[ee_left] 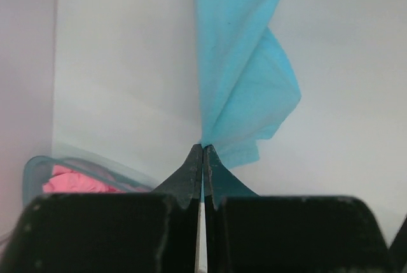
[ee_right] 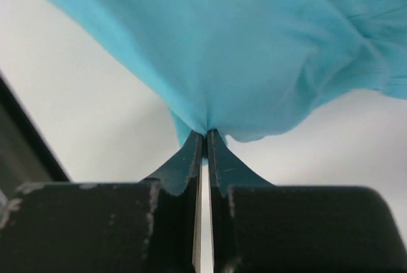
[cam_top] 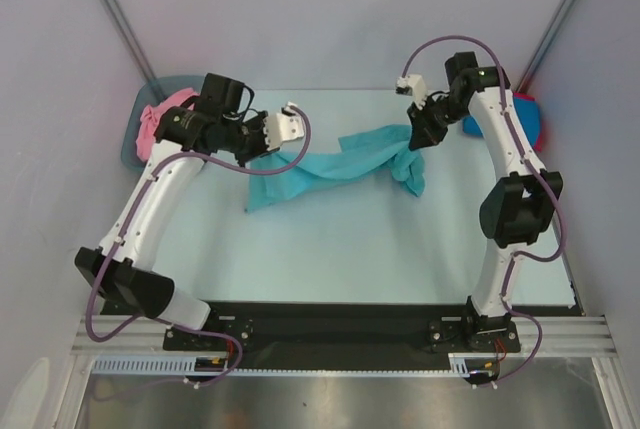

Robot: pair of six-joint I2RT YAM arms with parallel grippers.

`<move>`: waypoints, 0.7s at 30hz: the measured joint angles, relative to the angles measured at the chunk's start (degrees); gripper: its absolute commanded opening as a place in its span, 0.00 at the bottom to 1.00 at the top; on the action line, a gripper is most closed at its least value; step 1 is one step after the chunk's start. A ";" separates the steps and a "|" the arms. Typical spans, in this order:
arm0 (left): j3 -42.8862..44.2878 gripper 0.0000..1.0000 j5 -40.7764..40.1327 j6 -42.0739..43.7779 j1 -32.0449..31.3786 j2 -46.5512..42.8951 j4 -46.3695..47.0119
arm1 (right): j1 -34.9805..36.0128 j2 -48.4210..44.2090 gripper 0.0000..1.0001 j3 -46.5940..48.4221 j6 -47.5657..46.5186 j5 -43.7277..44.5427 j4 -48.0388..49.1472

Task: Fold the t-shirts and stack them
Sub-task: Flatten the tshirt out

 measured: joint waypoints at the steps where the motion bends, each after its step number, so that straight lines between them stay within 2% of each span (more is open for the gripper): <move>1: -0.15 0.00 0.66 0.37 0.00 -0.09 -1.27 | 0.11 0.00 0.01 -1.36 -0.11 -1.44 -0.44; 7: -7.02 0.00 2.19 1.57 -0.66 -1.25 -6.01 | 4.22 -2.56 0.02 -11.10 -0.02 -6.40 -1.25; 14: -17.27 0.00 2.49 2.47 -3.87 -4.85 -7.98 | 14.49 -13.90 0.02 -29.18 1.22 -7.10 -1.88; 21: -23.85 0.00 2.38 5.35 -4.94 -10.60 -9.38 | 15.52 -23.41 0.03 -39.85 2.58 -4.42 -3.02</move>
